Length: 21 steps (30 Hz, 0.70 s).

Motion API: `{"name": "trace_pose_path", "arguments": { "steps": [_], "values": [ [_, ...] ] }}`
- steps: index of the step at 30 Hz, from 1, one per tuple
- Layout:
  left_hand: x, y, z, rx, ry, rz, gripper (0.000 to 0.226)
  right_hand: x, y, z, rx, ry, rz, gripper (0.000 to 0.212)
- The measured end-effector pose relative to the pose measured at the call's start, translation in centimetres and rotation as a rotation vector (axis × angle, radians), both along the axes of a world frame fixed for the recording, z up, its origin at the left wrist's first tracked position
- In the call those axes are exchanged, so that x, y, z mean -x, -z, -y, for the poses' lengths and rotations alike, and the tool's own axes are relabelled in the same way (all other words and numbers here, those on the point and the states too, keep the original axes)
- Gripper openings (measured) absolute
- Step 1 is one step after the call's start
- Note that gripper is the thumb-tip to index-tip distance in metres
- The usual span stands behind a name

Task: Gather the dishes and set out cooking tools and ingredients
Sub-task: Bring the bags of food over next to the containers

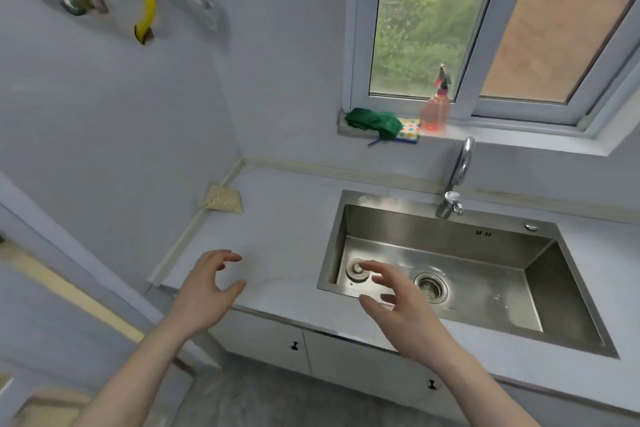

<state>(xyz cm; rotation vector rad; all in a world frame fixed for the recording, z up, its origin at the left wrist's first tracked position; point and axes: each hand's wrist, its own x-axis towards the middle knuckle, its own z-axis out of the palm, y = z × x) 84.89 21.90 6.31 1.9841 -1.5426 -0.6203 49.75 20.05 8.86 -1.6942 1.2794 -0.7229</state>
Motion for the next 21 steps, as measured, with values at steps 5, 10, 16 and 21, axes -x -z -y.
{"name": "trace_pose_path", "arguments": {
  "steps": [5, 10, 16, 21],
  "values": [
    [-4.8, 1.0, 7.8, -0.100, -0.043, -0.005, 0.042, -3.1, 0.6, 4.8, -0.041, 0.047, 0.020, 0.045],
    [-8.4, 2.4, 14.6, -0.182, -0.149, 0.004, 0.047, -5.3, 1.0, 10.7, -0.064, 0.036, 0.013, 0.042],
    [-13.2, 4.7, 21.1, -0.314, -0.307, -0.045, 0.055, -8.1, 1.8, 16.1, -0.092, 0.014, 0.009, 0.040],
    [-17.5, 6.8, 26.0, -0.310, -0.447, -0.194, 0.070, -9.7, 2.2, 18.2, -0.105, 0.042, 0.014, 0.041]
  ]
}}
